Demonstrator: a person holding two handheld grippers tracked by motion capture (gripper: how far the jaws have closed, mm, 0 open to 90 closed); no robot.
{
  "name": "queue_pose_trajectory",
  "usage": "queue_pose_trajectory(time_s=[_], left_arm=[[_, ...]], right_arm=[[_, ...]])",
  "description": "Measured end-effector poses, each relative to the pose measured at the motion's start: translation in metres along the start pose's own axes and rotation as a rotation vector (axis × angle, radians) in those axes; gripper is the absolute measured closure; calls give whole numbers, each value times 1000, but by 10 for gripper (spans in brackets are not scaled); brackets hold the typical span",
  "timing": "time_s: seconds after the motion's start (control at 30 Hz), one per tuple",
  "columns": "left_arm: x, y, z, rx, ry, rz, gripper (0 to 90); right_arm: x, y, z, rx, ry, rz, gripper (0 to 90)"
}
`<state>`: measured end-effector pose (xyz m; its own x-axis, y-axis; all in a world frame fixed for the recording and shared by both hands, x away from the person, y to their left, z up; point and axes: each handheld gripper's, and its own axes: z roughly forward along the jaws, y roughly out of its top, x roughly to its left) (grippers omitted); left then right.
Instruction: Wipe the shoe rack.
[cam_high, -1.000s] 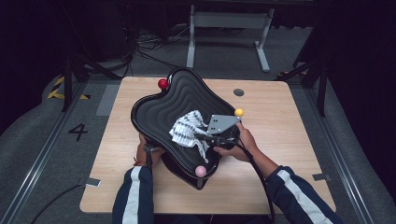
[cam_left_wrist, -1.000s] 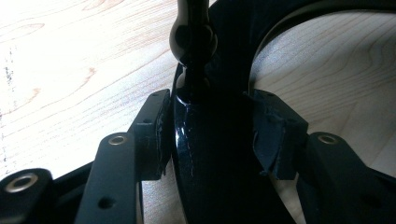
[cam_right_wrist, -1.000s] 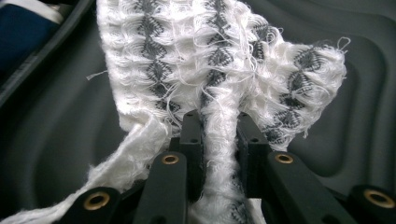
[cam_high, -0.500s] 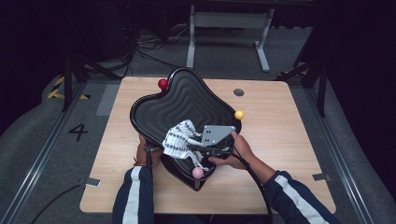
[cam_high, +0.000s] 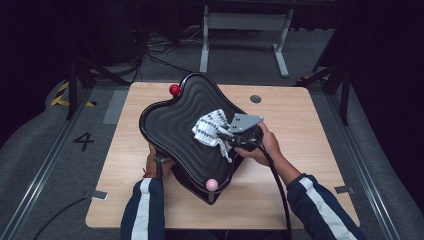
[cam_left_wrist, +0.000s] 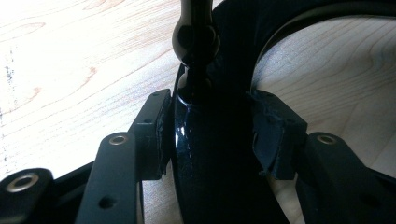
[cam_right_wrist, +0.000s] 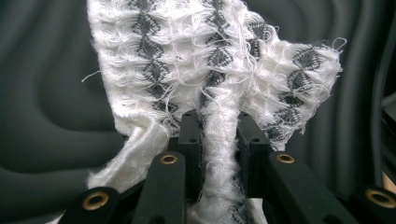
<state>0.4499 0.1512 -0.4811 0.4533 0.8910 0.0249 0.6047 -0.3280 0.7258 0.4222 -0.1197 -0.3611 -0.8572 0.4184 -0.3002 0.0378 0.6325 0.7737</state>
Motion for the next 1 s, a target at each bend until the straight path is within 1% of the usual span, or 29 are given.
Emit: queue_pose_trajectory(time_s=[0.03, 0.13, 0.17, 0.2, 0.23, 0.27, 0.33, 0.37, 0.43, 0.47, 0.57, 0.63, 0.77, 0.8, 0.83, 0.87, 0.9, 0.97, 1.0], left_arm=[[0, 0, 0, 0, 0, 0, 509], [0, 0, 0, -1, 0, 0, 509], [0, 0, 0, 0, 0, 0, 509], [0, 0, 0, -1, 0, 0, 509], [0, 0, 0, 0, 0, 0, 509], [0, 0, 0, 0, 0, 0, 509], [0, 0, 0, 0, 0, 0, 509], [0, 0, 0, 1, 0, 0, 508], [0, 0, 0, 0, 0, 0, 509], [0, 0, 0, 0, 0, -1, 509], [0, 0, 0, 0, 1, 0, 508], [-1, 0, 0, -2, 5, 2, 509], [-1, 0, 0, -2, 8, 3, 509], [-1, 0, 0, -2, 8, 3, 509], [-1, 0, 0, -2, 7, 3, 509], [-1, 0, 0, -2, 8, 3, 509], [-1, 0, 0, -2, 8, 3, 509], [-1, 0, 0, -3, 10, 3, 509], [-1, 0, 0, -3, 10, 3, 509]], right_arm=[[-4, -3, 0, 5, -10, 13, 757], [-18, -12, -2, 26, -61, 47, 759], [-24, -17, -2, 35, -87, 58, 759], [-27, -20, -3, 39, -99, 69, 760], [-30, -22, -4, 44, -106, 82, 760], [-30, -22, -4, 44, -106, 82, 760], [-36, -27, -4, 60, -134, 88, 761], [-38, -28, -5, 63, -135, 94, 761], [-42, -33, -5, 56, -129, 127, 761], [-42, -33, -6, 54, -128, 129, 762], [-39, -32, -6, 59, -138, 116, 764], [-37, -32, -6, 54, -130, 106, 762], [-30, -30, -8, 36, -93, 95, 759], [-25, -28, -8, 26, -71, 86, 759], [-21, -27, -8, 20, -59, 77, 758], [-18, -26, -8, 19, -54, 66, 758], [-18, -26, -8, 19, -54, 66, 758], [-9, -22, -9, 10, -23, 48, 754], [-4, -20, -9, 8, -15, 30, 754]])
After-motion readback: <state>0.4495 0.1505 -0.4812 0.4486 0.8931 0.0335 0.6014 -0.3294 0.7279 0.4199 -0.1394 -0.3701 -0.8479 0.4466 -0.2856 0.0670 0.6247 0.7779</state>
